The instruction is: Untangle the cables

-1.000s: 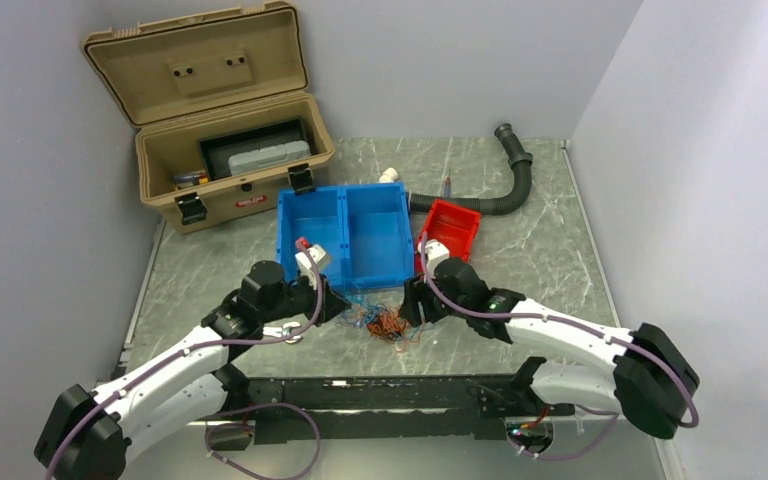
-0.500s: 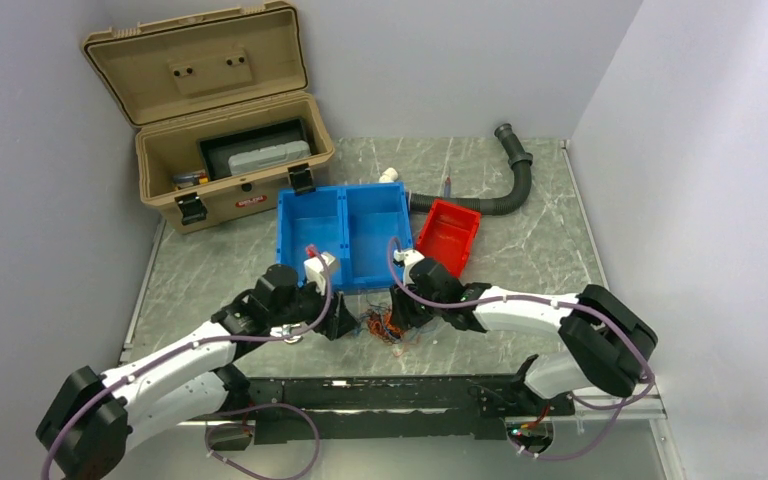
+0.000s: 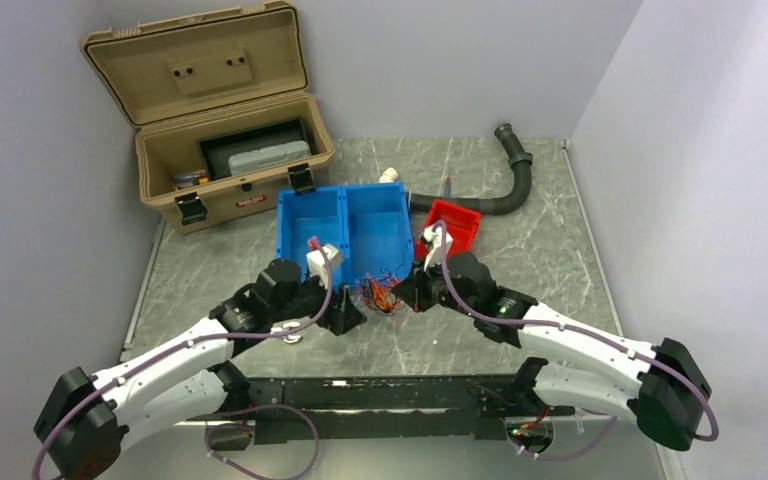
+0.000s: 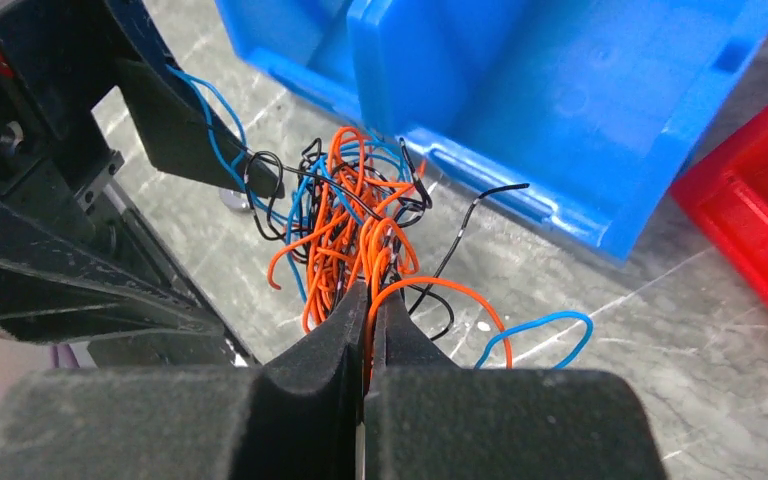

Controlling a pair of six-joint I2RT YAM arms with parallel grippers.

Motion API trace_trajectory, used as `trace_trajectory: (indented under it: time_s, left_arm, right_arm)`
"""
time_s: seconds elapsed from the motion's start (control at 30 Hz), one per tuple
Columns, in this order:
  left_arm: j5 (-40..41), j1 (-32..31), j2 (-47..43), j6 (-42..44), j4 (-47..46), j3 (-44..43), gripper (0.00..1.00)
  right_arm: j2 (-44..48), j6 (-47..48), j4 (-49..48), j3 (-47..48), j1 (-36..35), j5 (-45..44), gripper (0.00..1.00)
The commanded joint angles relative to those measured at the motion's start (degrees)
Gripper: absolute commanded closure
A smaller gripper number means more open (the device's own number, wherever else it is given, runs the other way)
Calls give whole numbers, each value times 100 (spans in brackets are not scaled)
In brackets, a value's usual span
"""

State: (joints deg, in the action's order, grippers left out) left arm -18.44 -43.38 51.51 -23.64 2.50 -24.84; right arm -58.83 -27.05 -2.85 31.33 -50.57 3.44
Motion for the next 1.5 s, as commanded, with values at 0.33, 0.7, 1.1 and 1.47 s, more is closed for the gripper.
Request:
trace_trajectory:
  time_s: [0.33, 0.7, 1.1, 1.47]
  left_arm:
    - [1601, -20, 200, -282, 1195, -1083, 12]
    - [2594, 1465, -997, -613, 2364, -984, 7]
    - [1817, 2993, -764, -641, 1478, -279, 8]
    - [798, 2927, 689, -146, -113, -471, 61]
  right_arm:
    - [-155, -797, 1946, 515, -11, -1720, 100]
    - [-1277, -954, 1080, 399, 1604, -1335, 100]
    - [-2862, -777, 1620, 2077, 2828, -2321, 100]
    - [-1864, -442, 1947, 1856, 2948, -2136, 100]
